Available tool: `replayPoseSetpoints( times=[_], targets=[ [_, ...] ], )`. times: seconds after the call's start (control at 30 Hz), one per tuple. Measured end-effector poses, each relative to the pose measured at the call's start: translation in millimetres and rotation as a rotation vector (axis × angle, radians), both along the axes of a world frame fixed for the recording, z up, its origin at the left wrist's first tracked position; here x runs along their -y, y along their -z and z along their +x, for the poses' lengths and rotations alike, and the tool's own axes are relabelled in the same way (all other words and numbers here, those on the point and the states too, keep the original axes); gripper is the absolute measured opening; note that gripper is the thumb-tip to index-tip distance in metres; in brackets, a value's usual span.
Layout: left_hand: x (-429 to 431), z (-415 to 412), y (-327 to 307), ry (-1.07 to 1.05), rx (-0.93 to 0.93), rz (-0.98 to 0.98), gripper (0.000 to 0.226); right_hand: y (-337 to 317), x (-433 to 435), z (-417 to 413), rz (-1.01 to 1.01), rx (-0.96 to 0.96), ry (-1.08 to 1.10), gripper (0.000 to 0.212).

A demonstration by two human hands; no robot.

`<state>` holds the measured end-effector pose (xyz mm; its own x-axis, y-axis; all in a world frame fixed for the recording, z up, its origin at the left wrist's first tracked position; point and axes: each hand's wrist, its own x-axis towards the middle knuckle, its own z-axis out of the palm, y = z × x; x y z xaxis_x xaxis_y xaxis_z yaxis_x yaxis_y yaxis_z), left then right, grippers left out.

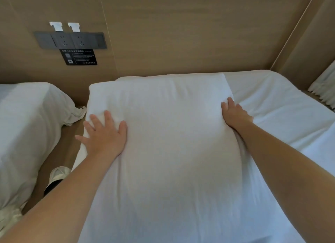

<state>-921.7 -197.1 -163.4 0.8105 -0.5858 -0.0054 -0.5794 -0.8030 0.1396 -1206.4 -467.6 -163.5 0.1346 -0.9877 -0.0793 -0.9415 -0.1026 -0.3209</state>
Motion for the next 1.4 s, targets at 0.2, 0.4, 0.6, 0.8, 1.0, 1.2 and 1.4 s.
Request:
replayPoseSetpoints(
  times=[0.2, 0.4, 0.6, 0.8, 1.0, 1.2, 1.4],
  targets=[
    [23.4, 25.6, 18.8, -0.042, -0.13, -0.09, 0.072, 22.4, 23.7, 9.8, 0.036, 0.053, 0.007, 0.066],
    [0.7, 13.9, 0.4, 0.069, -0.038, -0.067, 0.07, 0.8, -9.5, 15.4, -0.042, -0.033, -0.034, 0.052],
    [-41.7, -41.9, -28.5, 0.468, -0.038, -0.008, 0.062, -21.4, -108.7, 33.5, -0.051, 0.008, -0.26, 0.063],
    [-70.5, -41.0, -34.9, 0.642, -0.074, 0.059, 0.06, -21.0, -185.3, 66.9, -0.146, -0.219, -0.408, 0.066],
    [-49.3, 14.0, -45.5, 0.97, 0.07, 0.163, 0.064, -10.9, -180.6, 95.7, -0.057, -0.275, -0.139, 0.065],
    [7.3, 72.2, -13.5, 1.174, 0.151, 0.0, 0.062, 22.0, -171.0, 116.0, -0.107, -0.392, -0.011, 0.064],
    [61.0, 87.9, 27.5, 1.314, 0.177, -0.146, 0.063, 58.6, -141.8, 120.0, -0.116, -0.555, 0.084, 0.067]
  ],
)
